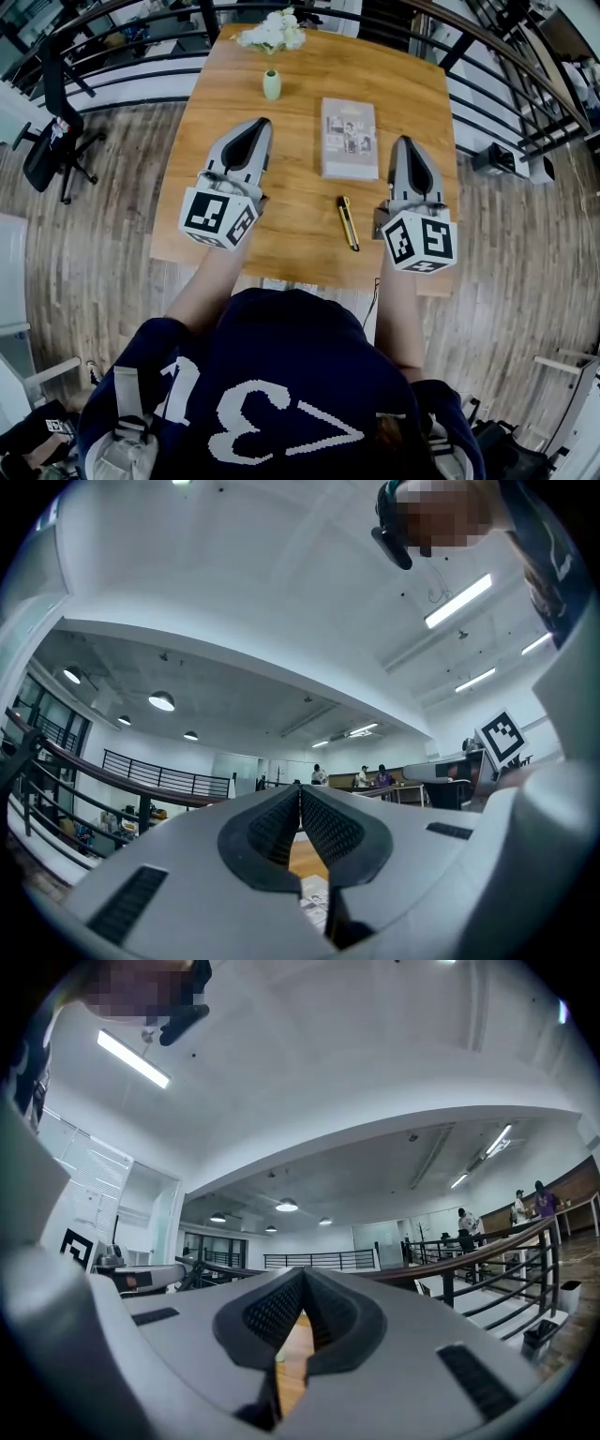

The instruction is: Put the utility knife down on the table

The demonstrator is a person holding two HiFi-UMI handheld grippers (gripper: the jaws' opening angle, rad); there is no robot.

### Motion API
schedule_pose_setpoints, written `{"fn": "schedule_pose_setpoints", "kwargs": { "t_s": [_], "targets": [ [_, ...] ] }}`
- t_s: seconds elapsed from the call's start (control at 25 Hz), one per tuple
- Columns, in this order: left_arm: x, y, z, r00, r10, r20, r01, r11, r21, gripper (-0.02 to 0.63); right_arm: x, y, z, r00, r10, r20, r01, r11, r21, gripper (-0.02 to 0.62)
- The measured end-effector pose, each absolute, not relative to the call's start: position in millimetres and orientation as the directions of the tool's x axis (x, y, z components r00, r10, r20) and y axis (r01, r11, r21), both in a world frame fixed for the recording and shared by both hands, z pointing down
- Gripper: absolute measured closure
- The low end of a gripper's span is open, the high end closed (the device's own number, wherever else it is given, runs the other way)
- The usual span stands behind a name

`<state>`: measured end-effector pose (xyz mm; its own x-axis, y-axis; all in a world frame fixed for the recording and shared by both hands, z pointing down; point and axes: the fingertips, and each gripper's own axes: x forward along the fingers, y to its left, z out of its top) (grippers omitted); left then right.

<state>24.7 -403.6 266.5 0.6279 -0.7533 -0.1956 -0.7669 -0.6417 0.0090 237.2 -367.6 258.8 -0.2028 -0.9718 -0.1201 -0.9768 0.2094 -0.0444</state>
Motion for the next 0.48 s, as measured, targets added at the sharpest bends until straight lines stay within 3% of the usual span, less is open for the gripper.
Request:
{"fn": "schedule_pose_setpoints", "kwargs": {
  "t_s": [0.48],
  "targets": [
    [25.8, -405.2, 264.8, 0.63, -0.751, -0.2, -0.765, -0.643, 0.004, 0.588, 236.8, -363.1, 248.1, -0.197, -0.966, -0.166, -0.98, 0.201, -0.008, 0.572]
  ]
}}
